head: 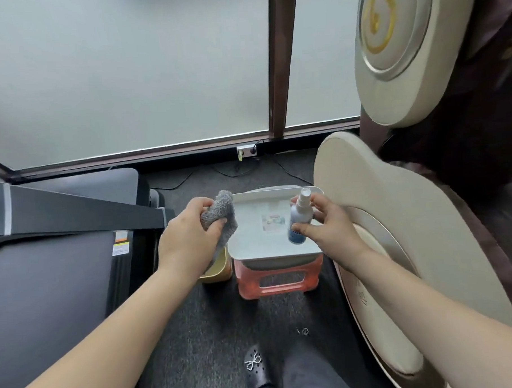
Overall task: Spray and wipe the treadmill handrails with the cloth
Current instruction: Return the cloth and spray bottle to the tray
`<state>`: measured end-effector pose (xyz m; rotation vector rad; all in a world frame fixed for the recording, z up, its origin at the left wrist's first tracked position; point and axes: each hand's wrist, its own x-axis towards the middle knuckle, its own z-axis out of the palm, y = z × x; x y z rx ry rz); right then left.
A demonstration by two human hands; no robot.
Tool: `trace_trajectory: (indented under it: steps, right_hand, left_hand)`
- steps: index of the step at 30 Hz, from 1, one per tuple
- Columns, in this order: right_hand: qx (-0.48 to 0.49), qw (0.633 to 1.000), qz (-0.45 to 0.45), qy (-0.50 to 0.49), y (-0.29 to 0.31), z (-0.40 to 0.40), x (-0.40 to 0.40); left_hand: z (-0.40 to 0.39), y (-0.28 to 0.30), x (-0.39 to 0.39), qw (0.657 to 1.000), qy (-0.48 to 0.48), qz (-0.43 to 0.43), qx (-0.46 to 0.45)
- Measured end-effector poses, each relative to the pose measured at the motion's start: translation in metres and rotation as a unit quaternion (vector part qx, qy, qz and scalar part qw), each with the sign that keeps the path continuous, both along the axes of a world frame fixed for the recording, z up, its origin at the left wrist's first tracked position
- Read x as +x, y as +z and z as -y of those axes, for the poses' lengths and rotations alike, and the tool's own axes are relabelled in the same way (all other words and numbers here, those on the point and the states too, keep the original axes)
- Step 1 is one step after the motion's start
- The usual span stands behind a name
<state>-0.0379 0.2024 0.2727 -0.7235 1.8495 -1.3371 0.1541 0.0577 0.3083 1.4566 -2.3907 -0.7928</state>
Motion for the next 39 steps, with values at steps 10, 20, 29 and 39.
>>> trace_trajectory:
  steps: [10, 20, 29, 39]
  right_hand:
    - [0.014, 1.0, 0.025, 0.002, -0.114, 0.071, -0.034]
    - [0.049, 0.998, 0.011, -0.042, -0.233, 0.116, -0.04]
    - [0.073, 0.996, -0.046, -0.002, -0.255, 0.118, -0.038]
    - [0.114, 0.992, -0.059, -0.004, -0.246, 0.085, -0.043]
  left_hand:
    - [0.047, -0.089, -0.019, 0.995, 0.094, -0.018, 0.03]
    - [0.082, -0.177, -0.003, 0.988, 0.148, -0.014, 0.051]
    - [0.123, -0.229, 0.016, 0.974, 0.197, -0.019, 0.108]
    - [0.15, -0.304, 0.019, 0.935, 0.252, -0.011, 0.249]
